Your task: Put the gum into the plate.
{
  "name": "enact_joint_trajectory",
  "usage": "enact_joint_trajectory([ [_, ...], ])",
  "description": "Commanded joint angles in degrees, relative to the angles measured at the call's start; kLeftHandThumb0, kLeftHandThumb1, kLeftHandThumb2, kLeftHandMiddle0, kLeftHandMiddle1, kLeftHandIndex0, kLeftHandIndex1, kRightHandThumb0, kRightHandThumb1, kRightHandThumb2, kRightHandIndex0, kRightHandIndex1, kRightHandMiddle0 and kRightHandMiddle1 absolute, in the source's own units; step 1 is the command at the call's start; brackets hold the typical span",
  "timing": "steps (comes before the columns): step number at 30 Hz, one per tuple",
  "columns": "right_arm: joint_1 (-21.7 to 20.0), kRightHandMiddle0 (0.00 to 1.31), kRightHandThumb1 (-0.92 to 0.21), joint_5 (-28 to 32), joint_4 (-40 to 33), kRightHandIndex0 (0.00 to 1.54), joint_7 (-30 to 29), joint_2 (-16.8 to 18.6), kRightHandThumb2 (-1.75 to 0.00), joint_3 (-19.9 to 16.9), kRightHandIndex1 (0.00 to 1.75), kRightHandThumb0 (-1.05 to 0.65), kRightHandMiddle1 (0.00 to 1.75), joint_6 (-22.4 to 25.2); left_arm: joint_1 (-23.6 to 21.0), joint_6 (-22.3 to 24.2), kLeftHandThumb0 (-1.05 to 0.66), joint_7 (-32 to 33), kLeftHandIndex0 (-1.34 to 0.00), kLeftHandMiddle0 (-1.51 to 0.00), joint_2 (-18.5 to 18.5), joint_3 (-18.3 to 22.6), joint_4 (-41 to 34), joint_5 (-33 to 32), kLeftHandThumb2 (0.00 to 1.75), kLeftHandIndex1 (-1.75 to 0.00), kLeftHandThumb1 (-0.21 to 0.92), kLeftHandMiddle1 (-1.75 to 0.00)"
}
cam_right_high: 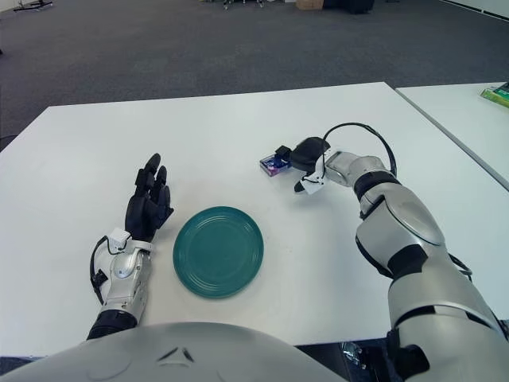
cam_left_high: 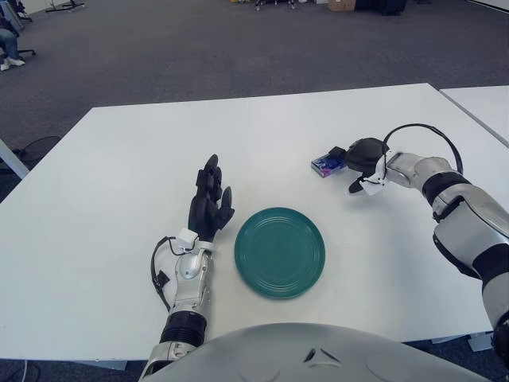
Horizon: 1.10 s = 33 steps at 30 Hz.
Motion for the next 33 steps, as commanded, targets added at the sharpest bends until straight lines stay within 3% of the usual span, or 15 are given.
enact_joint_trajectory([
  [1, 1.79, 0.00, -0.92, -0.39, -1.89, 0.61, 2.04, -1.02, -0.55, 0.23, 0.12, -0.69, 0.69, -1.38, 3.93, 0.07, -0.77, -0.84, 0.00, -0.08, -2.86, -0.69, 5.96, -2.01, 0.49, -0.39, 0.92, 0.00],
  [10, 3.78, 0.00, -0.92, -0.11, -10.15, 0.59, 2.97, -5.17, -0.63, -1.05, 0.14, -0.70, 0.67, -3.65, 3.90, -0.28, -0.78, -1.19, 0.00, -0.07, -2.47, -0.43, 5.65, -1.64, 0.50, -0.32, 0.92, 0.00],
  [19, 5.97, 0.00, -0.92, 0.67, -14.74, 0.51, 5.76, -6.66, -0.75, -3.16, 0.10, -0.74, 0.62, -3.84, 3.86, 0.52, -0.81, -3.33, 0.00, -0.08, -2.42, 0.20, 5.66, -3.44, 0.47, -0.35, 0.92, 0.00],
  [33, 9.52, 0.00, -0.92, 1.75, -20.96, 0.54, 7.17, -8.82, -0.84, -7.12, 0.10, -0.76, 0.65, -4.98, 3.82, 1.67, -0.83, -4.80, 0.00, -0.08, -2.16, 1.14, 5.29, -4.61, 0.45, -0.37, 0.92, 0.00],
])
